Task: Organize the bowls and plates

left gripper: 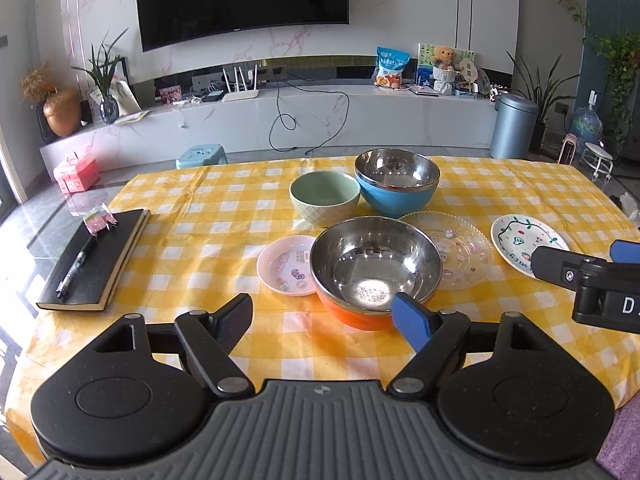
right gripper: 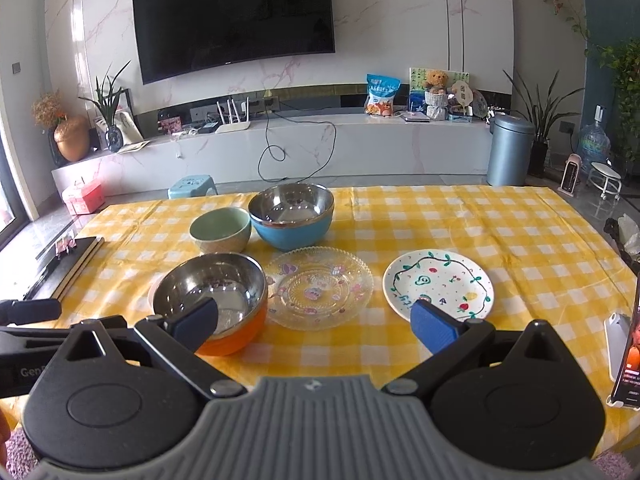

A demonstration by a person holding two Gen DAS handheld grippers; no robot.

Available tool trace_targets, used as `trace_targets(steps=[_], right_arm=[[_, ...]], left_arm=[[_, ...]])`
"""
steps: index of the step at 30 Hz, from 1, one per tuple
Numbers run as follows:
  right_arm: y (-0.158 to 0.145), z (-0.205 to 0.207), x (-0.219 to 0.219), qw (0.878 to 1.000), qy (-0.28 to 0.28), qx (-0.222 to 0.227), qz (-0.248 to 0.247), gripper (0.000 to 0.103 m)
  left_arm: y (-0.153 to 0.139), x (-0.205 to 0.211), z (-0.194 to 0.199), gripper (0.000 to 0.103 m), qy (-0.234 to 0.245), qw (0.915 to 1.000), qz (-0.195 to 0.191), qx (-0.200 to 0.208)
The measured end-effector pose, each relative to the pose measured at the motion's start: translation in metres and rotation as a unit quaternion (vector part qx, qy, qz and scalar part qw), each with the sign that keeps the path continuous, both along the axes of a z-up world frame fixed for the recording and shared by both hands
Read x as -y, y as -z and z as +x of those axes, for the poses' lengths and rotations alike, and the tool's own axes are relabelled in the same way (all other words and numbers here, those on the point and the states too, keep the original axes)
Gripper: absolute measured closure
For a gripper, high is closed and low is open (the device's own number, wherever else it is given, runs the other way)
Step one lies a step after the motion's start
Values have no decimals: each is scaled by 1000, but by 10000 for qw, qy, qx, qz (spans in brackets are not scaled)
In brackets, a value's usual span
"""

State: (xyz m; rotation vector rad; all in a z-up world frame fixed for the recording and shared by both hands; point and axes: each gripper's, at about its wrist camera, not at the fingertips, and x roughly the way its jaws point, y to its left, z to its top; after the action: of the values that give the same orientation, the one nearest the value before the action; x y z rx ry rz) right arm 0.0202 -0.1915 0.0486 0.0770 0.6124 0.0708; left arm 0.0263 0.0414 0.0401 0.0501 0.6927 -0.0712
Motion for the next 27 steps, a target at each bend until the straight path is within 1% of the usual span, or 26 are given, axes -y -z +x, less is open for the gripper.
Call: trace_targets(steps=[2,4,6,8,9,11,12,15,17,20,22,27], right_arm=[[1,6,-2,9999,-56,-9,86,3],[4,14,-4,9996,-69,-117,231,3],[8,23,-5,9991,-58,-240,353,3],[14,31,-9,9986,-78,-346,390,3],[17,34,-10,9986,-73,-363,382,3],[22,41,-12,9983,-66,-435,392,4],[24,44,-13,9981,-41,-469,395,4],[30,58,-15,9971,16,-664,379,14],[34,67,-16,9959,44,-792,429,21],[39,78,-18,9944,44,-916,526,24],[43,85,-21,9938,29,-969,543,29],[57,100,-28,9903,2,-1212,684,39]], left_arm=[[-1,-2,4,16,-13,10000,-50,-33],[-1,-4,9,16,-62,9999,-125,-85],[0,-8,15,17,-119,9992,-322,-188],[2,-11,21,22,-133,9980,-546,-286],[2,-11,25,23,-129,9976,-607,-313],[4,-13,31,30,-162,9970,-692,-316],[4,-15,34,30,-200,9966,-734,-312],[6,-18,44,31,-332,9950,-879,-335],[8,-20,52,33,-376,9937,-987,-372],[13,-22,63,37,-461,9909,-1170,-476],[19,-24,70,39,-539,9889,-1270,-556],[33,-22,85,46,-670,9853,-1376,-757]])
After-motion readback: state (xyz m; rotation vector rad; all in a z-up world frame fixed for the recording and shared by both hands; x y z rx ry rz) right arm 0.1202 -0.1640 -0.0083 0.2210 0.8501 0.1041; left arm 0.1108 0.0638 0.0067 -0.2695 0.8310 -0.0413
